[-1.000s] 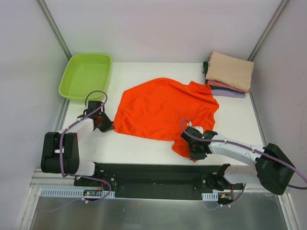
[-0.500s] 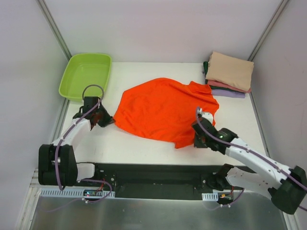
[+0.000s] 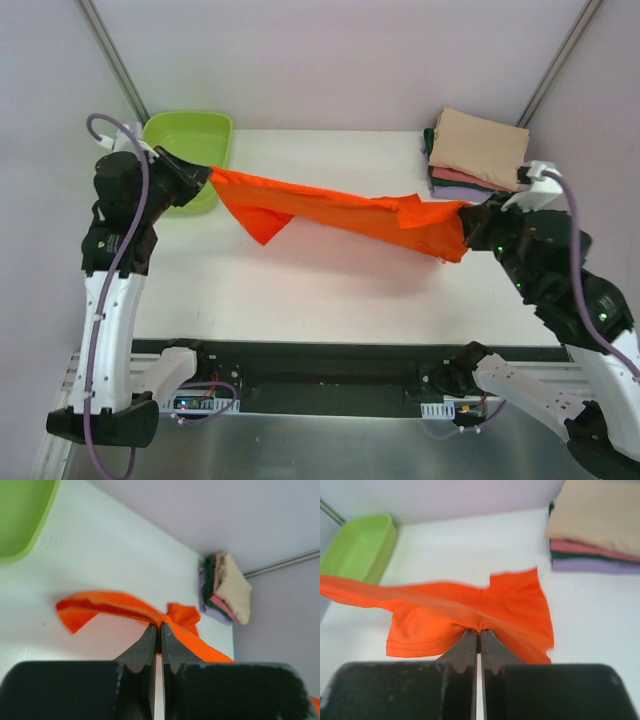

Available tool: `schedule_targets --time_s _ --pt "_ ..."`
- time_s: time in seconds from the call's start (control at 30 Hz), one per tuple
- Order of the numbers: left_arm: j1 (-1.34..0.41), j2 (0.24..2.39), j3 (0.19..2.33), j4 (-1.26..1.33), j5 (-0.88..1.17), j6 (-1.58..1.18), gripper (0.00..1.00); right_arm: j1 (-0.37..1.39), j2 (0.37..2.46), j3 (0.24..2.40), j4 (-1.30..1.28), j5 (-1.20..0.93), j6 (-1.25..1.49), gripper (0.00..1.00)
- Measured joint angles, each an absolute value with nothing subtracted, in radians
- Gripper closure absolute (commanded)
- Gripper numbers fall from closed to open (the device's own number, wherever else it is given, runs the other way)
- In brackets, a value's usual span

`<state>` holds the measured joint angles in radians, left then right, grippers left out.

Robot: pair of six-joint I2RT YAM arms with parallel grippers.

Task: Fold and stack the t-shirts
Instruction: Flatten out the tshirt

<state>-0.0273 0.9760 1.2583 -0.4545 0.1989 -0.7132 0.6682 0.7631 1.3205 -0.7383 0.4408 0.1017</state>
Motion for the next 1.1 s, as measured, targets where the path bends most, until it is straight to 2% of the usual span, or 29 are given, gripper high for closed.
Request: schedule_targets --time_s 0.33,0.7,0.9,1.1 --pt "-0.027 0.901 1.663 -0.622 0.200 -0.683 1.00 0.668 0.820 1.753 -0.828 0.263 -0.034 1.00" --pt "-0.027 0.856 1.960 -0.736 0.174 -0.662 1.00 0.667 0.914 2.164 -0.906 -0.033 -0.057 0.99" --pt "-0.027 0.819 2.015 -0.743 0.172 -0.661 1.00 0.667 0.937 2.233 -0.912 -0.091 -0.065 1.00" --pt "-0.027 0.811 1.885 -0.729 0.155 -0.660 1.00 0.667 0.935 2.069 -0.862 0.003 -0.102 1.00"
